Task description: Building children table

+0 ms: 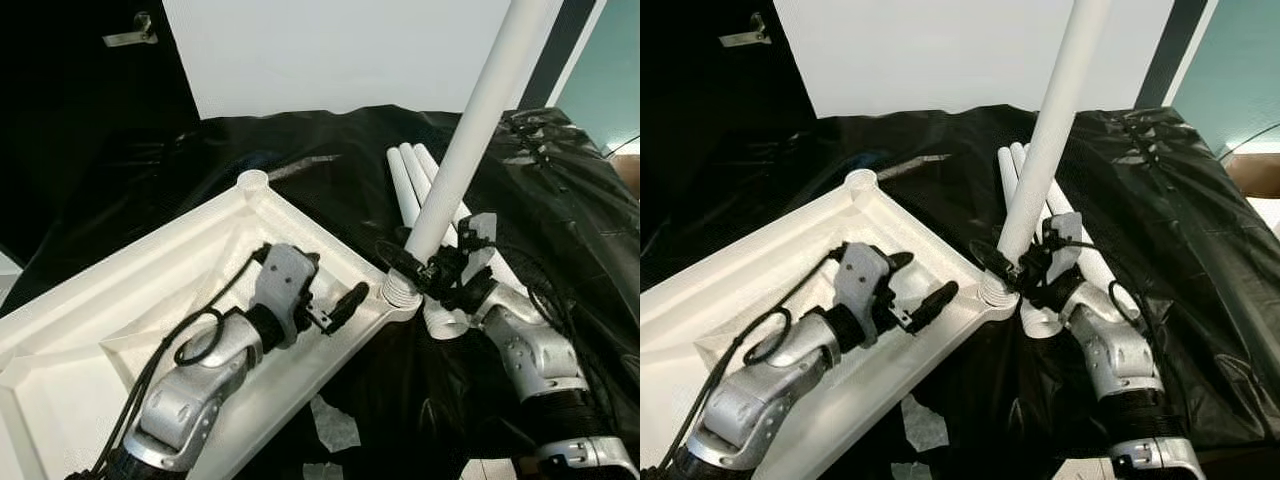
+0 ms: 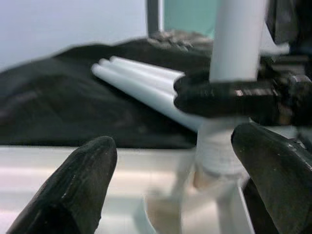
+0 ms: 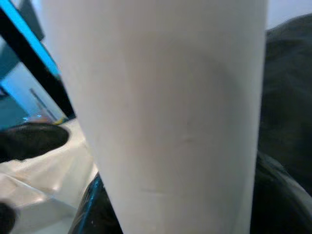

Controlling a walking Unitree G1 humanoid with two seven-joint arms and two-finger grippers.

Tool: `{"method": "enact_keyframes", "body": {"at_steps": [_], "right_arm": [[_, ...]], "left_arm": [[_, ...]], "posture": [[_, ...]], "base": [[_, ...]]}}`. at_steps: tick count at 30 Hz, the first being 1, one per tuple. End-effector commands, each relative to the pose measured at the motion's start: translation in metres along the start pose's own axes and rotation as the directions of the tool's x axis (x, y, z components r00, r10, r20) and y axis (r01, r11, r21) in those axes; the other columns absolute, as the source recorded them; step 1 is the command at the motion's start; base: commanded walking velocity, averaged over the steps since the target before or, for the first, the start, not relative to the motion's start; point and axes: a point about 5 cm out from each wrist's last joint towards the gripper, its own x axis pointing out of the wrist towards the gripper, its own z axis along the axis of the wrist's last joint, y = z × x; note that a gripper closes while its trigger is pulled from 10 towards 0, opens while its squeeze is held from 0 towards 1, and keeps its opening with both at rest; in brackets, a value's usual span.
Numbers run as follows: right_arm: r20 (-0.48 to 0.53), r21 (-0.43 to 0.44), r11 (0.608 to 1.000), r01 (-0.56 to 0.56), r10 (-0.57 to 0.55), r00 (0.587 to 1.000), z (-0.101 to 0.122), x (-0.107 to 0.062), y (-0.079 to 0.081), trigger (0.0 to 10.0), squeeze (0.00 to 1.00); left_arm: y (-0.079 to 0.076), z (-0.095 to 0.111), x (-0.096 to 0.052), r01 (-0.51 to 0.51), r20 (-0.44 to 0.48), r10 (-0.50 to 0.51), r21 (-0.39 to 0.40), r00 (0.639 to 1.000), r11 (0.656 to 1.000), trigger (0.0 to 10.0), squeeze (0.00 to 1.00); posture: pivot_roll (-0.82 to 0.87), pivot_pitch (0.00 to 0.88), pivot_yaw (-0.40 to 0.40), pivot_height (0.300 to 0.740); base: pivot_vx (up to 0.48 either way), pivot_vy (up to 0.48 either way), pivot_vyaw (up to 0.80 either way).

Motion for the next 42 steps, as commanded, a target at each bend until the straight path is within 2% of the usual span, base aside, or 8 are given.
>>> {"method": "enact_keyframes", "body": {"at_steps": [1, 7, 8, 9, 17, 25, 27, 42], "right_arm": [[0.026, 0.000, 0.999, -0.052, 0.052, 0.998, 0.008, 0.007, 0.006, 10.0, 0.00], [-0.010, -0.057, 0.991, -0.119, 0.118, 0.993, 0.015, 0.010, 0.005, 10.0, 0.00], [-0.039, -0.079, 0.984, -0.161, 0.159, 0.987, 0.016, 0.011, 0.006, 10.0, 0.00], [-0.075, -0.101, 0.972, -0.214, 0.207, 0.976, 0.017, 0.011, 0.007, 10.0, 0.00], [-0.221, -0.116, 0.919, -0.376, 0.345, 0.912, 0.016, 0.008, 0.008, 10.0, 0.00], [-0.306, -0.111, 0.868, -0.485, 0.434, 0.847, 0.017, 0.007, 0.009, 10.0, 0.00], [-0.306, -0.111, 0.868, -0.485, 0.434, 0.847, 0.017, 0.007, 0.009, 10.0, 0.00], [-0.431, -0.078, 0.730, -0.679, 0.589, 0.683, 0.019, 0.009, 0.020, 10.0, 0.00]], "left_arm": [[-0.002, 0.003, -0.001, 0.041, 0.013, -0.041, -0.003, 0.999, 0.999, 10.0, 1.00], [0.000, 0.013, 0.004, 0.043, 0.065, -0.043, -0.004, 0.997, 0.999, 10.0, 1.00], [0.001, 0.015, 0.007, 0.053, 0.084, -0.051, -0.019, 0.995, 0.998, 10.0, 0.03], [-0.001, 0.021, 0.009, 0.085, 0.116, -0.079, -0.048, 0.990, 0.995, 10.0, 0.00], [-0.008, 0.050, 0.005, 0.283, 0.279, -0.233, -0.152, 0.931, 0.947, 10.0, 0.00], [-0.021, 0.062, 0.004, 0.422, 0.322, -0.366, -0.123, 0.873, 0.898, 10.0, 0.00], [-0.021, 0.062, 0.004, 0.422, 0.322, -0.366, -0.123, 0.873, 0.898, 10.0, 0.00], [-0.007, 0.071, 0.015, 0.391, 0.282, -0.350, -0.105, 0.893, 0.914, 10.0, 0.00]], "posture": [[0.08, 0.044, 0.016, 0.740], [0.07, 0.036, 0.006, 0.740], [0.07, 0.035, 0.002, 0.740], [0.07, 0.034, 0.001, 0.740], [0.07, 0.031, -0.008, 0.740], [0.07, 0.028, -0.016, 0.740], [0.07, 0.028, -0.016, 0.740], [0.07, 0.025, 0.002, 0.740]], "base": [[0.000, 0.000, 0.00], [0.000, 0.000, 0.00], [0.000, 0.000, 0.00], [0.000, 0.000, 0.00], [0.000, 0.000, 0.00], [0.000, 0.000, 0.00], [0.000, 0.000, 0.00], [0.000, 0.000, 0.00]]}}
